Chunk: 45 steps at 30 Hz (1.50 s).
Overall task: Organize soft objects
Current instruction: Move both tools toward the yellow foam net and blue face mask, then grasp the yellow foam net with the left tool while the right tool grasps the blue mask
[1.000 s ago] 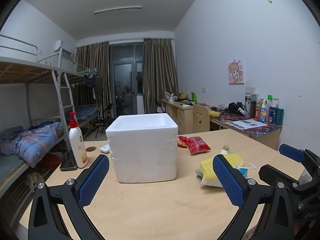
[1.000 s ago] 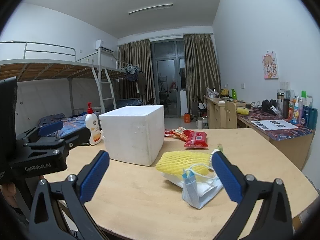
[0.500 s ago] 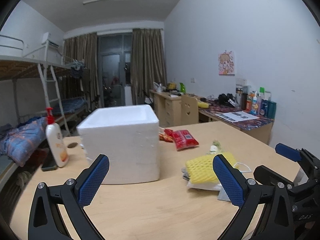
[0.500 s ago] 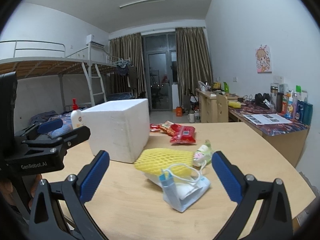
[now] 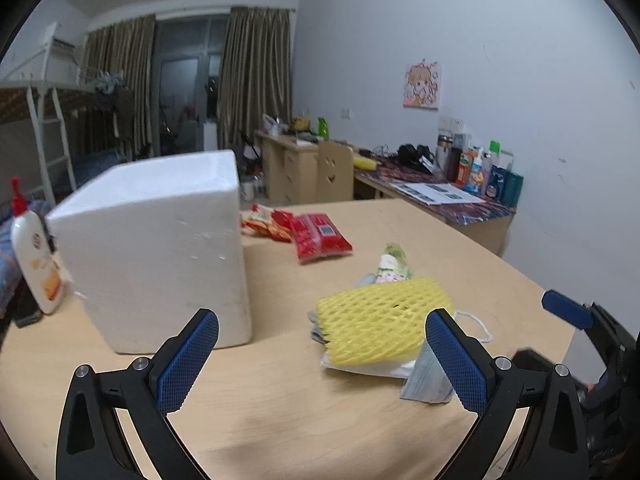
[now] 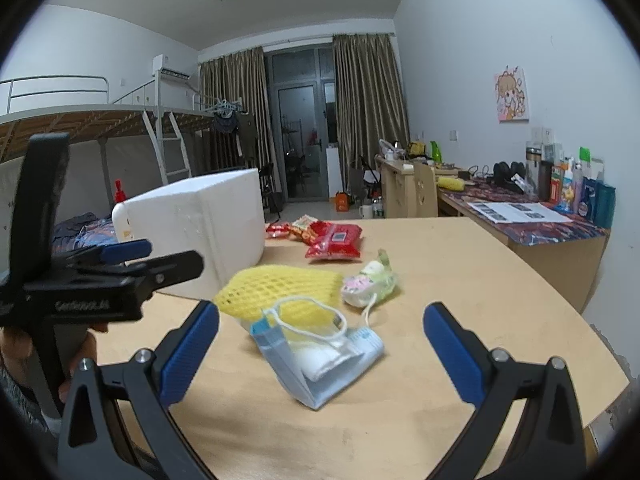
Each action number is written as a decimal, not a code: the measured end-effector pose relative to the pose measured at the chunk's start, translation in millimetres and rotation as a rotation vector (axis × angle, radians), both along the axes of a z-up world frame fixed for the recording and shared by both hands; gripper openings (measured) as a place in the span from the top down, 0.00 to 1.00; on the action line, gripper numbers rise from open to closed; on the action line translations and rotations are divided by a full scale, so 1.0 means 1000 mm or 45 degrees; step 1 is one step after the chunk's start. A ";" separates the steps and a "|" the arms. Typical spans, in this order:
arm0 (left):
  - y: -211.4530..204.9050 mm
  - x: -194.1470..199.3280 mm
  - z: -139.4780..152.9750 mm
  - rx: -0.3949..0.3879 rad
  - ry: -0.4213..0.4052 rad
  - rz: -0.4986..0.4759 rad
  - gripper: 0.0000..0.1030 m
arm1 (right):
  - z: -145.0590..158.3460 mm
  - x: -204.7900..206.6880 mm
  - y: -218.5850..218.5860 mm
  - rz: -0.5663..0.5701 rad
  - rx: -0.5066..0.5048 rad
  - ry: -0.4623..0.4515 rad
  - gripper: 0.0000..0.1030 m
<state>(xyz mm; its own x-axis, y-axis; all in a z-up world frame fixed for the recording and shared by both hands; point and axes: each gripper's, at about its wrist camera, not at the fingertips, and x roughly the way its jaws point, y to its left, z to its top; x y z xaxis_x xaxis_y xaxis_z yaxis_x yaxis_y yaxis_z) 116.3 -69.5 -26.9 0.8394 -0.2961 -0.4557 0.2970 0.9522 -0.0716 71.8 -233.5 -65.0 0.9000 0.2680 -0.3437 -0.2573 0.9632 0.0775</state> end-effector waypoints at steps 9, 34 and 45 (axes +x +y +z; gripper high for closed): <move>-0.008 0.043 -0.027 -0.095 0.182 -0.101 0.00 | -0.019 0.008 -0.011 0.085 0.021 0.100 0.00; -0.013 0.063 -0.051 -0.187 0.331 -0.208 0.89 | -0.031 0.026 -0.011 0.201 0.001 0.168 0.00; -0.002 0.053 -0.040 -0.259 0.236 -0.202 0.90 | -0.035 0.022 0.011 0.244 0.016 0.198 0.15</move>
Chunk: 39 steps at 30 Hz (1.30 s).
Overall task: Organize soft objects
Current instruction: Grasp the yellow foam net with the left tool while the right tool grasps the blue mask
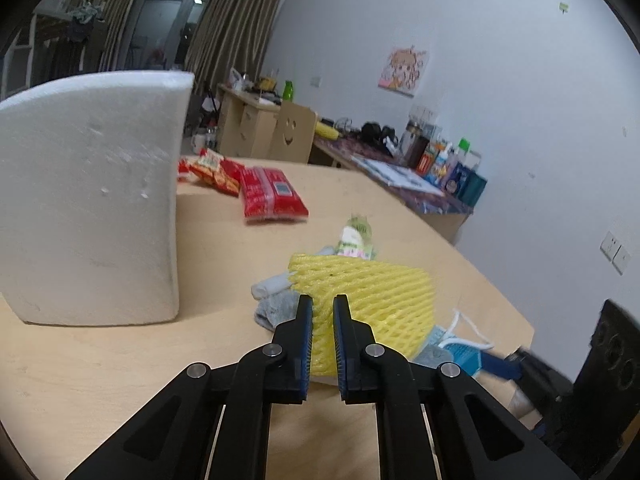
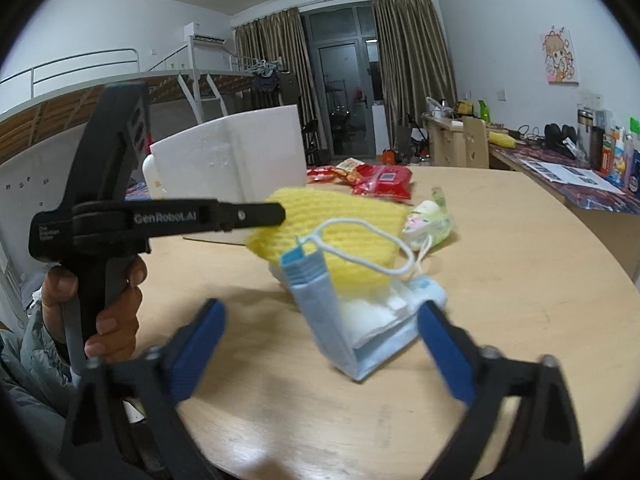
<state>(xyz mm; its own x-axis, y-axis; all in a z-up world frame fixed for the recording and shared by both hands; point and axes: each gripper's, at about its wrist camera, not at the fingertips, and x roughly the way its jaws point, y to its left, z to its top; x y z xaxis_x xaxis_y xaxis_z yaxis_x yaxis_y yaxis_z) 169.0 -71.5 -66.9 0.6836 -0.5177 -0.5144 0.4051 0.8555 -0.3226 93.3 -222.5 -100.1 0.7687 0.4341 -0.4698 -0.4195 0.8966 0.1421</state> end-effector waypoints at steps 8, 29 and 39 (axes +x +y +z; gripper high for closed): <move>0.009 -0.008 0.008 -0.058 -0.058 -0.003 0.90 | -0.010 0.014 0.003 -0.077 -0.035 0.089 0.87; 0.046 -0.020 0.027 -0.181 -0.184 0.168 0.90 | 0.042 0.035 -0.078 0.059 0.822 0.163 0.89; 0.058 -0.027 0.037 -0.110 -0.232 0.263 0.90 | 0.074 0.024 -0.087 -0.027 0.794 0.020 0.89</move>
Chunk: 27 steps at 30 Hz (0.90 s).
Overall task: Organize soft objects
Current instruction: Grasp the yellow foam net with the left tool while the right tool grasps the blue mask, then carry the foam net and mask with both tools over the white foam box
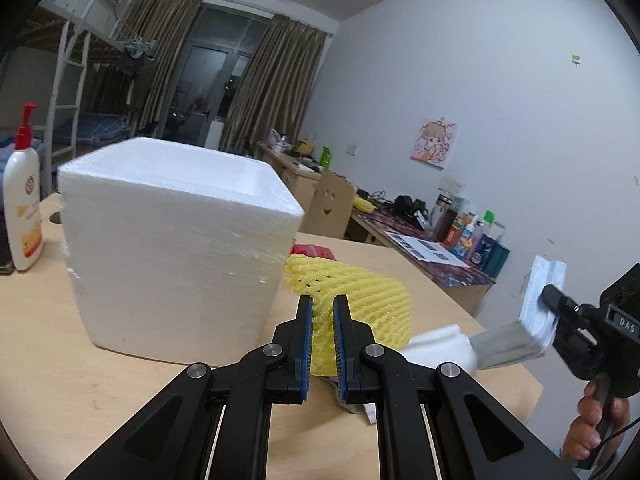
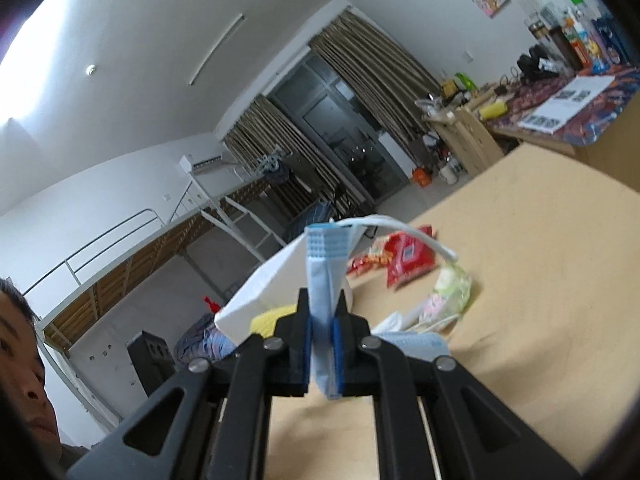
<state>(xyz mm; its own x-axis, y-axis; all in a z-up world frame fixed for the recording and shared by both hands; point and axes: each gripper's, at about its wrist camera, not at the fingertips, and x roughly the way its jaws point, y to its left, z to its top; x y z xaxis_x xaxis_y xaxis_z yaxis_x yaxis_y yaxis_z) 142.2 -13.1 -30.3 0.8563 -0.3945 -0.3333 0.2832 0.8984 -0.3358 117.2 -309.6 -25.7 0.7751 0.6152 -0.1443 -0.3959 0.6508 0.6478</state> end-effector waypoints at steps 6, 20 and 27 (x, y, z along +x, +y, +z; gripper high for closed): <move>0.010 -0.013 0.015 0.023 -0.050 0.046 0.90 | 0.003 0.005 0.011 -0.003 -0.044 -0.009 0.89; 0.039 -0.050 0.041 0.093 -0.088 0.178 0.90 | 0.017 -0.005 0.052 -0.157 -0.348 -0.097 0.89; 0.056 -0.063 0.045 0.158 -0.070 0.299 0.90 | 0.015 -0.009 0.086 -0.256 -0.631 -0.117 0.89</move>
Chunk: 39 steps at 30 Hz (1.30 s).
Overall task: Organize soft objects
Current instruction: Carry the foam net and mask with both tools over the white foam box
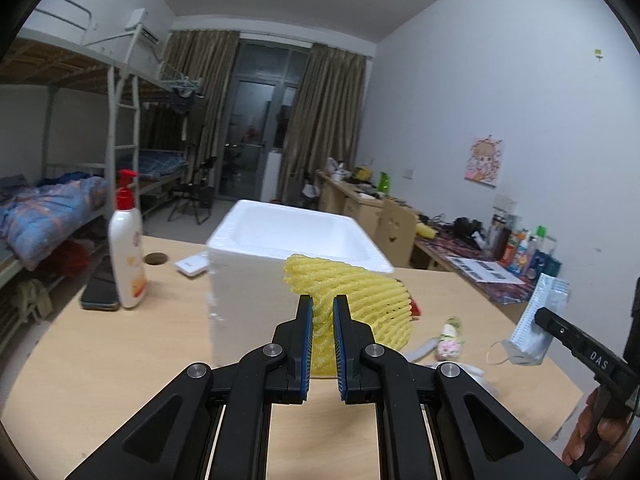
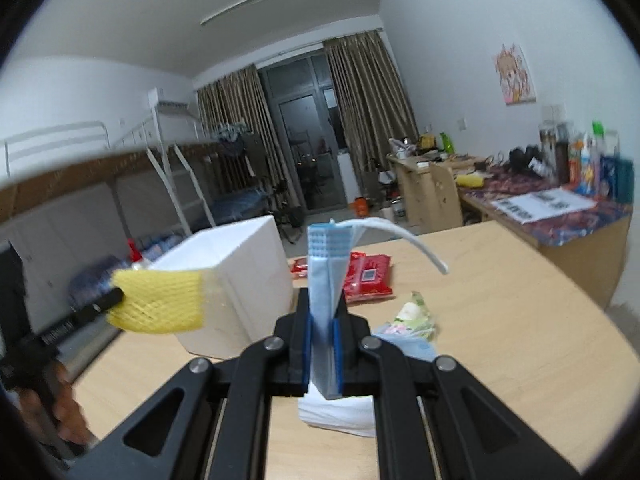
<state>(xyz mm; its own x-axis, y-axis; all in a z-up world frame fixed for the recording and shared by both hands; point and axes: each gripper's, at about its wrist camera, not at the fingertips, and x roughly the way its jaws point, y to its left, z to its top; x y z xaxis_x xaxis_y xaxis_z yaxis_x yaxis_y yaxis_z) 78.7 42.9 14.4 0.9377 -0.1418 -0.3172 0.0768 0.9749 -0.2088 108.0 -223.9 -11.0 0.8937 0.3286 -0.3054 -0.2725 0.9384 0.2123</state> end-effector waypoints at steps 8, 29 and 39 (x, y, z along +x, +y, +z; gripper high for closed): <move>0.012 -0.007 0.000 0.038 0.031 0.055 0.90 | -0.005 -0.003 0.024 -0.035 -0.202 -0.026 0.89; 0.063 -0.051 0.010 0.131 -0.013 0.299 0.90 | -0.003 -0.010 0.097 0.257 -0.199 -0.044 0.89; 0.082 -0.064 0.011 0.132 -0.003 0.355 0.90 | -0.003 -0.011 0.129 0.377 -0.195 -0.044 0.89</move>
<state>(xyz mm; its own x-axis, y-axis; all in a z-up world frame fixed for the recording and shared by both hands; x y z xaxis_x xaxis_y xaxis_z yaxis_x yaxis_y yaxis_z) 14.6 124.6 25.6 0.9367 0.1543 -0.3143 -0.1966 0.9746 -0.1073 96.8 -94.4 -14.2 0.7767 0.5284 -0.3428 -0.5430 0.8375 0.0607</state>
